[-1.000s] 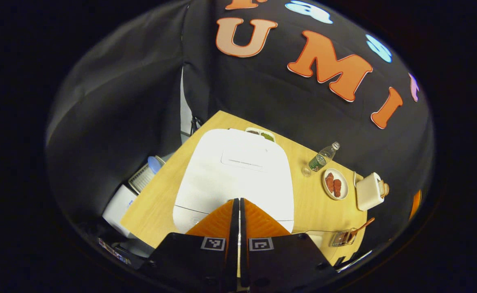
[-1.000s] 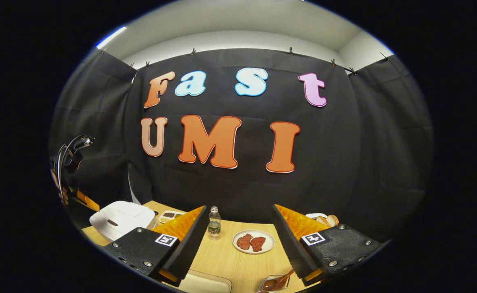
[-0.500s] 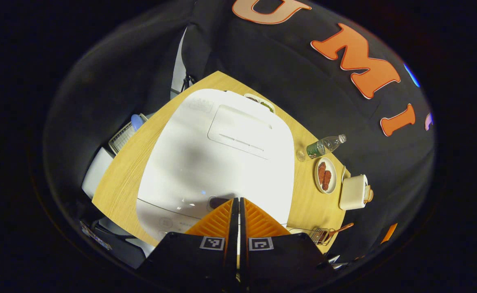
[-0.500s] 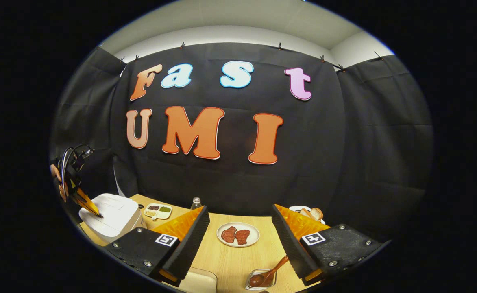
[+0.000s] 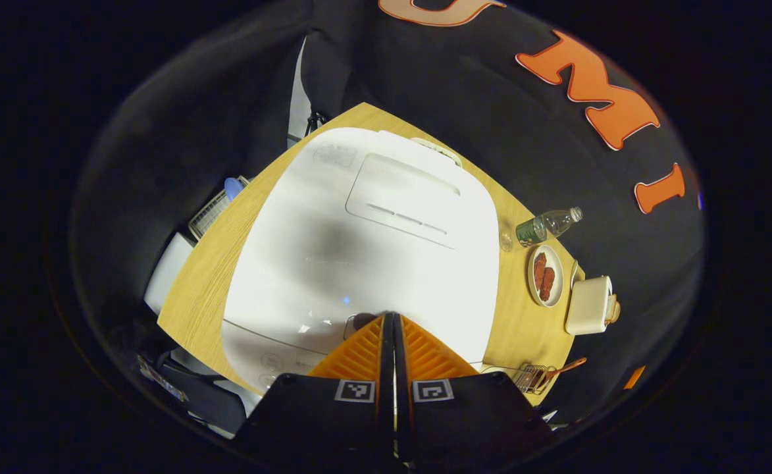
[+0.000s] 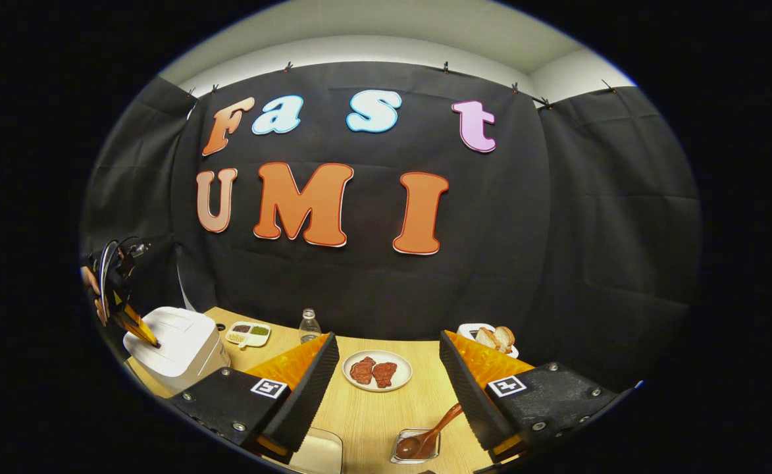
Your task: Close the left gripper, press the button to open the rice cooker; take a wooden spoon from the chopstick holder with the right hand, scoop a spoonful of rice and pour it into the rice cooker, then put the wooden spoon back into the chopstick holder.
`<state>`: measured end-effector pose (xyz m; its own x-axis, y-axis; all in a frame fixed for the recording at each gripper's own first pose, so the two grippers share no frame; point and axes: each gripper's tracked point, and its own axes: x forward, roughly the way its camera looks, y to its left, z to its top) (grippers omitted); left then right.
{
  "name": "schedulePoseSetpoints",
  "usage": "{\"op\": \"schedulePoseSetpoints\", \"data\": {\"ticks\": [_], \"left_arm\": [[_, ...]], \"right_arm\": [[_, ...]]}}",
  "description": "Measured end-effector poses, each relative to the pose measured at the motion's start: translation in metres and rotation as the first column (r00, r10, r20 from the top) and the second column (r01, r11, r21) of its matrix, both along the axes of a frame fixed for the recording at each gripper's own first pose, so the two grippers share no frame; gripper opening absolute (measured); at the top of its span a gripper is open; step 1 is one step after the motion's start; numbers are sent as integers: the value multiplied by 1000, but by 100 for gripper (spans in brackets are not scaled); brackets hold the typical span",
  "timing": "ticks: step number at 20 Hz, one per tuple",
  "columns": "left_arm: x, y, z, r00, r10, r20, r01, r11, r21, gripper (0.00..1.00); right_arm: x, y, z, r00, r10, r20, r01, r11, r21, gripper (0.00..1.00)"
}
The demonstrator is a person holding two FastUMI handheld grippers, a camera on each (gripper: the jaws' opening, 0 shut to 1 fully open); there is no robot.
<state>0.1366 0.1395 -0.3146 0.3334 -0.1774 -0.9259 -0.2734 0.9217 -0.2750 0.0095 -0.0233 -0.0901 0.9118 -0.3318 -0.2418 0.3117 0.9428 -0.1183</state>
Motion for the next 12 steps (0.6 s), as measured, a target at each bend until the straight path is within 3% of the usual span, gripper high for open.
{"op": "schedulePoseSetpoints", "data": {"ticks": [3,7,11,12], "left_arm": [[0,-1,5,999,-16,42,15,1000,18,7],[5,2,34,979,-2,204,-15,997,82,6],[11,11,86,910,-54,411,-37,977,211,6],[13,13,101,884,-72,462,-48,969,244,13]], "right_arm": [[1,5,-3,1000,20,-6,-20,1000,4,95],[2,1,-4,999,27,-17,-27,1000,-9,95],[1,-3,-6,999,36,-27,-36,999,-6,95],[1,-4,-7,999,39,-28,-39,999,-7,95]]}}
